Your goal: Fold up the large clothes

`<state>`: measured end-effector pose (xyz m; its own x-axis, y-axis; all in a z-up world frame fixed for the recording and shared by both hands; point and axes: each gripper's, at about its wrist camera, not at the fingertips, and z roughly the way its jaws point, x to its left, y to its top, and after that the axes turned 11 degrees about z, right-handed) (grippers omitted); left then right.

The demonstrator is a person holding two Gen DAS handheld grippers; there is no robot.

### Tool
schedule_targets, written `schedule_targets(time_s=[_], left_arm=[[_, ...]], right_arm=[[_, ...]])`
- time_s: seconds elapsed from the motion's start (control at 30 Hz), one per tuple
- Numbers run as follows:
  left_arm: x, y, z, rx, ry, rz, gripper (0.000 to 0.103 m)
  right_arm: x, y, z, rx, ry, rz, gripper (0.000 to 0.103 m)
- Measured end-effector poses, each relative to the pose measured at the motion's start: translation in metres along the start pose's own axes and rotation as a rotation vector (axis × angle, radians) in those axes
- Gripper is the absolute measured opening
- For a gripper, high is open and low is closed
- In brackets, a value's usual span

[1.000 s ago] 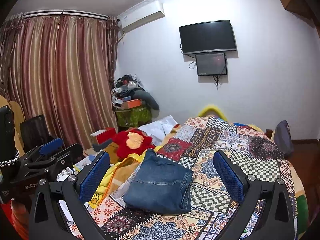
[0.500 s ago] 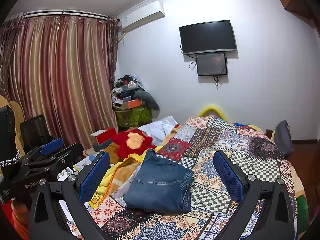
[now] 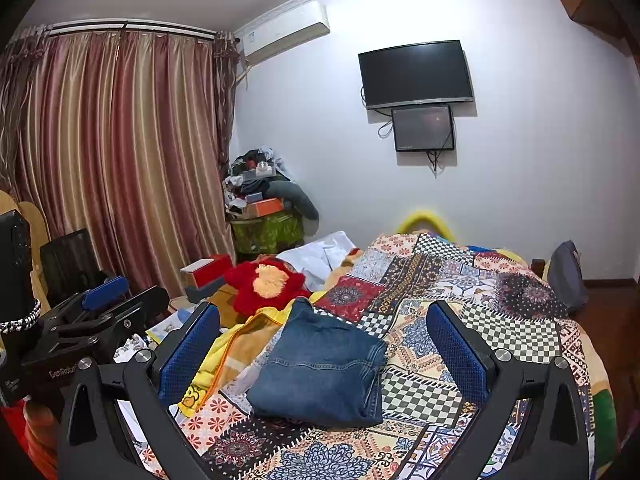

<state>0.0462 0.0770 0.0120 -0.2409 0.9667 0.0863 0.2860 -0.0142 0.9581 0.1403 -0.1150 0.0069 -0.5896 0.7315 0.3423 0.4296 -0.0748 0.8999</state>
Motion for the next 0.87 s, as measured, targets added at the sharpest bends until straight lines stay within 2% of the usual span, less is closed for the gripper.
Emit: schedule_targets(time_s=[0.87], left_arm=[[-0.014,0.005,0.004,0.012,-0.050,0.017,0.103]], right_arm=[[-0.009,-0.001,0.003,-0.008,-0.014,0.016,0.103]])
